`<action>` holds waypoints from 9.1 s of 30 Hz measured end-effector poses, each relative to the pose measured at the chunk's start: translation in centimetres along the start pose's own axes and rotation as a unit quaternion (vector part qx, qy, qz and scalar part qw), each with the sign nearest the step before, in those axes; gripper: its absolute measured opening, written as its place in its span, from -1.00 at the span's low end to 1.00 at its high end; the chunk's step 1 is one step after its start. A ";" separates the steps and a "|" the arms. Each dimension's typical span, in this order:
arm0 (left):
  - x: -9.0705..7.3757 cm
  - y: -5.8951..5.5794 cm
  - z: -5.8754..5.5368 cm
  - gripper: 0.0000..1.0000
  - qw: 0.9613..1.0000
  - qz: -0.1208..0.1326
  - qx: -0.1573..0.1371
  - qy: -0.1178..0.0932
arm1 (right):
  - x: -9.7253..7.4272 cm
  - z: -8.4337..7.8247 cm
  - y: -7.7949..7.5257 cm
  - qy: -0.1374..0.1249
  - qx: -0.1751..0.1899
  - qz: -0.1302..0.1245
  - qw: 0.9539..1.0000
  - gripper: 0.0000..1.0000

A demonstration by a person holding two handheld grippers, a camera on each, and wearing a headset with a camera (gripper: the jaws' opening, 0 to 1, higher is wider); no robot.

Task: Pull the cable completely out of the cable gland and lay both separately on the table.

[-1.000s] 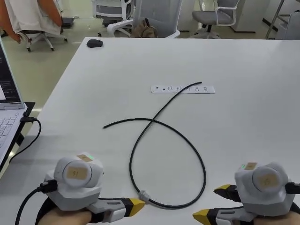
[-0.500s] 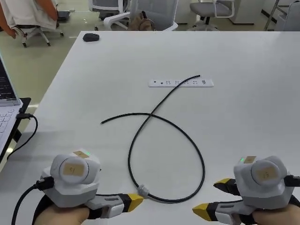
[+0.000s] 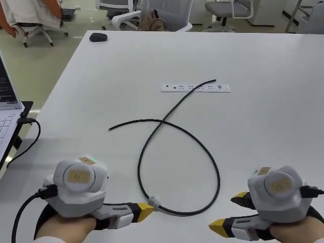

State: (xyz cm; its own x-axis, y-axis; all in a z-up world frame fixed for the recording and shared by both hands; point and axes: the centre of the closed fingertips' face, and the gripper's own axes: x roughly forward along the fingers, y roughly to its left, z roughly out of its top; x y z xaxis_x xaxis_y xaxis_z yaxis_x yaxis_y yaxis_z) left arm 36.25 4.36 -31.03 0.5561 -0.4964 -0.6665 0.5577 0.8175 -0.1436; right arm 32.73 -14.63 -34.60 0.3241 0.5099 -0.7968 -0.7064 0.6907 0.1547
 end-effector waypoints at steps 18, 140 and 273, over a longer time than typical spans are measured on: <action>-0.2 0.2 0.3 0.65 1.000 0.001 -0.002 -0.008 | 2.8 4.4 1.6 -0.009 -0.048 0.035 0.998 -0.05; -5.8 -13.5 11.6 -0.59 0.913 -0.333 0.141 -0.188 | -9.8 13.5 8.7 -0.151 -0.463 0.100 0.868 -0.79; -11.5 -13.3 15.7 -0.69 0.895 -0.381 0.035 -0.231 | -15.0 17.3 11.3 -0.311 -0.236 0.300 0.870 -0.78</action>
State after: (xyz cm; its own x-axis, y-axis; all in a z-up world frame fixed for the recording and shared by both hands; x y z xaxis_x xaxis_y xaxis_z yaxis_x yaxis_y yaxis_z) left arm 32.10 -5.39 -10.01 0.1853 -0.9825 -0.0193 0.9114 0.1792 -0.3704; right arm 30.80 -5.59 -10.81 -0.0172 0.9866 -0.1625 -0.9982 -0.0076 0.0594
